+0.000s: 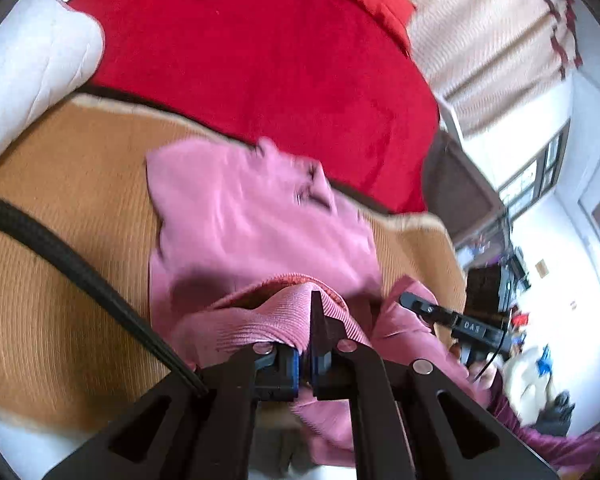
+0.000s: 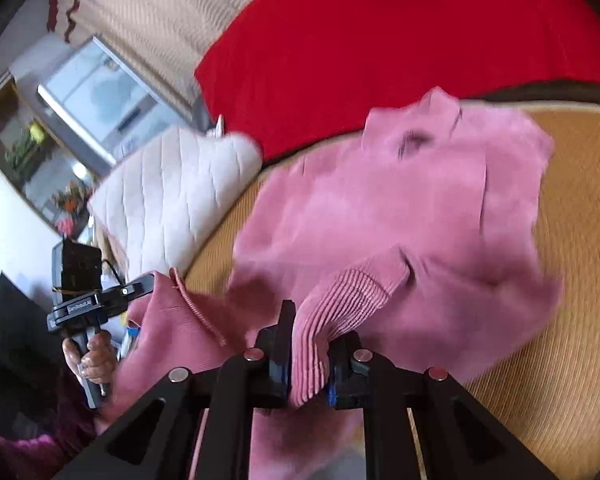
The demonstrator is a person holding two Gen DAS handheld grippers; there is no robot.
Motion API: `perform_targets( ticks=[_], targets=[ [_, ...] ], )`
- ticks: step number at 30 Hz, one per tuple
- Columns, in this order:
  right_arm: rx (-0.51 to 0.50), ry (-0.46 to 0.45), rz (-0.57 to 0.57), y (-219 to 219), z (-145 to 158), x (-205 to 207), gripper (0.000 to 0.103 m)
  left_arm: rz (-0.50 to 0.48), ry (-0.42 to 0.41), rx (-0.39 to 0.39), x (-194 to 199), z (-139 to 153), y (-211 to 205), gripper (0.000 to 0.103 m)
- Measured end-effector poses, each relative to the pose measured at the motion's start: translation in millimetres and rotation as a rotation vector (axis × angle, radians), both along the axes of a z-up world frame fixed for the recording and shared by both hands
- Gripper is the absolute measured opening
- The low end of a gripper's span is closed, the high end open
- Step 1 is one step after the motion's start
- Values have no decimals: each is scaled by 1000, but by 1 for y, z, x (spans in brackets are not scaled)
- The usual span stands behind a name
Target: Fold large clothes
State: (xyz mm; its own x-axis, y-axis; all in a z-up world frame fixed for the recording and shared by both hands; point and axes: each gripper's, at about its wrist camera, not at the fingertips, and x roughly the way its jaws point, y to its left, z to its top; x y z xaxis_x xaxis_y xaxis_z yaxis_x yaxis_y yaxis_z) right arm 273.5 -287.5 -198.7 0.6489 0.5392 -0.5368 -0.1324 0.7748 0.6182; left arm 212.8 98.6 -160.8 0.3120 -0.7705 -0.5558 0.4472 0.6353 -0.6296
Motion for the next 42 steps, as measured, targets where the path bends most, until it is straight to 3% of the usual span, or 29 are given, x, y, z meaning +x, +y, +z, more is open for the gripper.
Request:
perform_targets(
  ticks=[4,7,9,11,12,14,16,18,21,24,26,31,34,39,40,42],
  targets=[
    [94,-33,-193,-59,8,48,13,116,17,-89,76,15,13,4],
    [212,22,-360,-112,-15,81,13,201,21,-109,127,7,17,9],
    [311,129,-391,-131,-42,99,15,252,106,-105,153,-18,9,9],
    [367,173,-388,-137,-60,107,16,330,154,-94,164,-45,3,18],
    [386,174,-388,-138,-65,109,18,372,146,-90,165,-55,2,25],
    [433,193,-382,-140,-70,119,21,446,126,-56,168,-60,-1,29],
    [538,166,-354,-145,-73,129,30,463,40,-26,168,-47,-5,40],
    [637,136,-356,-152,-79,128,57,497,-37,-2,163,-38,-7,57],
    [769,63,-419,-167,-85,108,67,531,-119,-72,155,-25,1,61],
    [669,-74,-543,-185,-61,82,78,590,-143,-128,146,-22,12,71],
    [556,-140,-528,-178,-41,75,78,598,-130,-101,139,-20,13,72],
    [314,-70,-368,-120,-24,98,78,463,-102,6,128,-17,-24,72],
    [202,-27,-336,-96,-26,116,76,431,-128,137,121,-19,-46,76],
    [-151,-16,-509,-85,-21,125,75,438,-104,421,129,-42,-61,79],
    [-170,-12,-543,-92,-23,126,75,438,-76,482,133,-52,-63,79],
    [-134,40,-588,-112,-32,126,75,421,-23,495,140,-69,-62,79]
  ],
)
